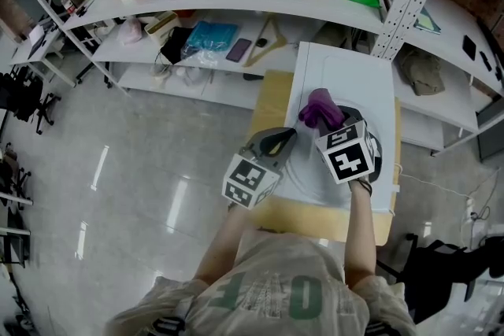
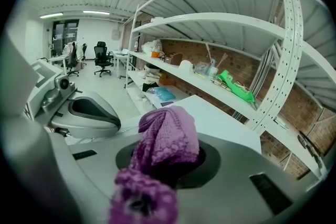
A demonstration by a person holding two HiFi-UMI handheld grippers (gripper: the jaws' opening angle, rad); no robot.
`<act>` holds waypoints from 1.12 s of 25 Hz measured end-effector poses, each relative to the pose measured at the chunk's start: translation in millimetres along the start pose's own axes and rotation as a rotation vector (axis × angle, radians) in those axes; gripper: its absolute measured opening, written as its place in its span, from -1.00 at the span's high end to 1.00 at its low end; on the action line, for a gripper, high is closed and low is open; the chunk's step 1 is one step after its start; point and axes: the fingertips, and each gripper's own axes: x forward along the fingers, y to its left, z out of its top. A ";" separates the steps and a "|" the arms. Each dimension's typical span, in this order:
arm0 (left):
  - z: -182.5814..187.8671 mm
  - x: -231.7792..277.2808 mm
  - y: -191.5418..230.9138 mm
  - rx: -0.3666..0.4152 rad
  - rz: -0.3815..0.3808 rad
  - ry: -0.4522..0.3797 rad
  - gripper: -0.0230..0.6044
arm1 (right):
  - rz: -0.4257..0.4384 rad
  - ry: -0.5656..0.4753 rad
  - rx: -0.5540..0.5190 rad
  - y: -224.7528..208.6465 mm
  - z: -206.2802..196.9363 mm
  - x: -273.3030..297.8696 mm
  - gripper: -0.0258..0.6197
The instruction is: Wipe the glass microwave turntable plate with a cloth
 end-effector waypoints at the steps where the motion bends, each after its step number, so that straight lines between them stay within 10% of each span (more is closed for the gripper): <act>1: 0.4 0.3 0.2 0.001 0.001 0.000 0.92 | 0.010 0.006 -0.017 3.1 0.0 -1.0 0.75; 28: -1.8 -0.1 0.7 0.010 0.021 0.012 0.92 | 0.304 0.026 -0.088 116.2 -39.6 -82.7 0.75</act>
